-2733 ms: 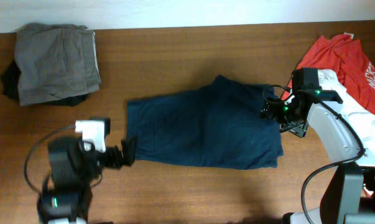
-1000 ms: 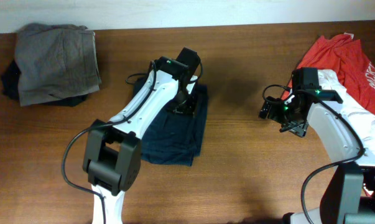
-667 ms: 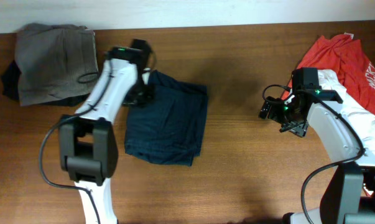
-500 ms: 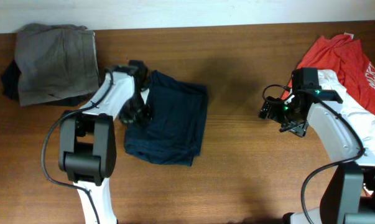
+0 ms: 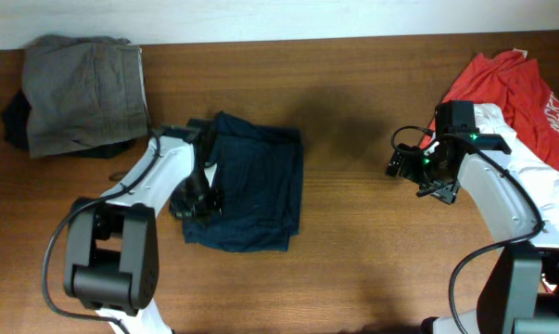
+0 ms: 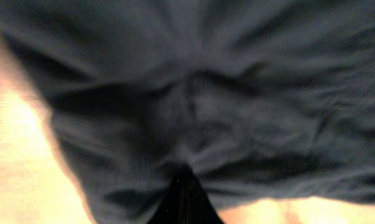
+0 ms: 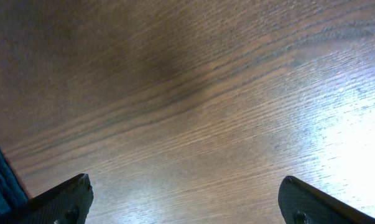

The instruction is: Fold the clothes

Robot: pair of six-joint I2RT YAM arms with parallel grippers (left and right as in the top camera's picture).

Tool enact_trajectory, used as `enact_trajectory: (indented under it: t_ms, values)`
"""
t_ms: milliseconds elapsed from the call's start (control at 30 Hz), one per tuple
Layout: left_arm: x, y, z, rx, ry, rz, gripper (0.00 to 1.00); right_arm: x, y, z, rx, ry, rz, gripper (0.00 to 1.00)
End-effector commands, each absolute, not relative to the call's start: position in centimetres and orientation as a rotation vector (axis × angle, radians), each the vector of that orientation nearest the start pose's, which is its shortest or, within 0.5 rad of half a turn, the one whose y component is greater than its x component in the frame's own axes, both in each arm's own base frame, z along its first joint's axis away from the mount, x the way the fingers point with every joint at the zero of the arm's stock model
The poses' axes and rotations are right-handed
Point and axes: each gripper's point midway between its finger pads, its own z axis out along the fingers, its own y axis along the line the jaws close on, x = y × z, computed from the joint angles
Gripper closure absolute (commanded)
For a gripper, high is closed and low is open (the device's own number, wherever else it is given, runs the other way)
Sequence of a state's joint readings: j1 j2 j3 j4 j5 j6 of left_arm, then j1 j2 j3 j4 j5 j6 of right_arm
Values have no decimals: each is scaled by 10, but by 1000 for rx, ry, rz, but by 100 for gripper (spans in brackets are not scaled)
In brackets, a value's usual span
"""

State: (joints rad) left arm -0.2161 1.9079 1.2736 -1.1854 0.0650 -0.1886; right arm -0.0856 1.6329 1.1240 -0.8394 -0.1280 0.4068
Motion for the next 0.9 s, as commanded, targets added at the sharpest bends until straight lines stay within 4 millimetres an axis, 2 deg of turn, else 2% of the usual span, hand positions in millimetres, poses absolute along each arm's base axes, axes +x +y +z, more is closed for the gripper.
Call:
enact_trajectory:
  t_ms: [0,67,167,200,233,267,333,400,433,500,567,600,633,667,700,733,767,800,833,867]
  values:
    - [239,-70,1,-22,3472,-47,95,337,-10,76,684,2839,224,1]
    - [236,-71,6,-26,3488,-63,100,337,-10,76,684,2839,225,1]
    - [273,-81,52,-12,3371,-121,99,337,-10,76,684,2839,225,1]
    - [300,-85,78,19,3246,-148,99,337,-10,76,684,2839,224,1]
    - [338,-92,100,55,3073,-183,93,337,-10,76,684,2839,224,1]
    - [369,-90,106,53,2943,-138,92,337,-10,76,684,2839,224,1]
    - [402,-86,96,42,2847,-73,91,337,-10,76,684,2838,224,1]
    - [422,-90,78,40,2816,-82,88,337,-10,76,684,2839,225,1]
    - [430,-92,63,41,2818,-86,87,337,-10,76,684,2839,225,1]
    - [433,-93,37,42,2852,-77,87,337,-10,76,684,2839,224,1]
    - [435,-94,-4,38,2904,-64,82,337,-10,76,684,2839,225,1]
    - [436,-94,-16,38,2916,-61,79,337,-10,76,684,2839,225,1]
    - [436,-94,-20,37,2920,-60,78,337,-10,76,684,2839,225,1]
    - [439,-94,-12,38,2910,-64,76,337,-10,76,684,2838,225,2]
    - [444,-95,2,37,2889,-69,70,337,-10,76,684,2839,224,1]
    - [451,-97,25,37,2854,-78,62,337,-10,76,684,2838,225,1]
    - [460,-96,71,29,2790,-91,40,337,-10,76,684,2839,225,1]
    - [462,-86,117,2,2730,-76,1,337,-10,76,684,2839,225,1]
    - [452,-70,142,0,2718,-51,1,337,-10,76,684,2839,225,1]
    - [434,-47,152,-29,2762,-21,1,337,-10,76,684,2839,225,1]
